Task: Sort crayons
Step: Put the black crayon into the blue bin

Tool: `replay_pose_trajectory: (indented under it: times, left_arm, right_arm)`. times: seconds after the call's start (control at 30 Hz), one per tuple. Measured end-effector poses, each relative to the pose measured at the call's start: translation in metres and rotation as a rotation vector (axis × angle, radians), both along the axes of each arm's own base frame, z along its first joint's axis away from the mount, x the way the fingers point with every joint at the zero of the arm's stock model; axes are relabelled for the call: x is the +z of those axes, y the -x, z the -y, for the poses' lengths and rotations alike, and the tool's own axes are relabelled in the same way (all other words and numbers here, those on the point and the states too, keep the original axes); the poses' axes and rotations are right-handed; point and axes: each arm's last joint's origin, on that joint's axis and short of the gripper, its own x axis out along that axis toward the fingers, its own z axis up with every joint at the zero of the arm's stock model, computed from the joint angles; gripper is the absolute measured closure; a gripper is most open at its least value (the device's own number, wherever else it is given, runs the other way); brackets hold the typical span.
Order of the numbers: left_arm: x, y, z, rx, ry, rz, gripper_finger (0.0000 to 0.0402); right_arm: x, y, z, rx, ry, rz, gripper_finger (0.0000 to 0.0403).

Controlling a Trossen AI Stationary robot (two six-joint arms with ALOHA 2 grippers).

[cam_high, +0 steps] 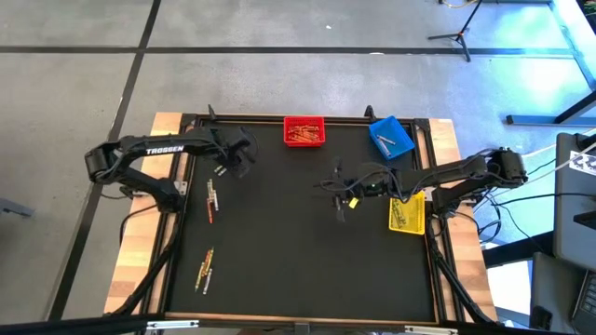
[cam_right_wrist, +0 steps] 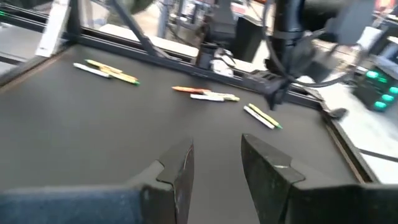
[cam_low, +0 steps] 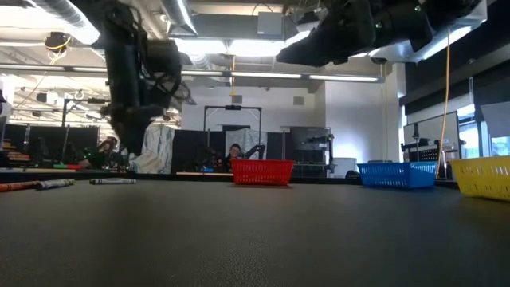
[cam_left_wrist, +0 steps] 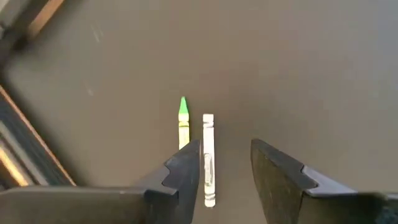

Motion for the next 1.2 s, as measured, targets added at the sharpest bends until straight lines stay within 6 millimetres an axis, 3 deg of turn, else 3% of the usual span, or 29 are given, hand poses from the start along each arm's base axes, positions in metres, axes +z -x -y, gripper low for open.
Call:
replay_pose_trajectory:
  times: [0.43,0.83,0.97,1.2]
  left_arm:
    - [-0.044,0.005,-0.013,0.000,0.144,-0.133,0.0269]
    - [-0.057,0.000,-0.018,-0.106,0.195,-0.160,0.0271]
    - [-0.058,0.000,-0.018,-0.109,0.201,-0.154,0.0296]
    - [-0.058,-0.001,-0.017,-0.119,0.222,-0.142,0.0374]
  right_arm:
    - [0.000,0.000,0.002,-0.063,0.018,-0.006,0.0269]
    - [-0.001,0.000,0.002,-0.063,0.018,-0.007,0.0269]
    - [-0.001,0.000,0.002,-0.063,0.018,-0.008,0.0269]
    - [-0.001,0.000,0.002,-0.055,0.010,-0.013,0.0269]
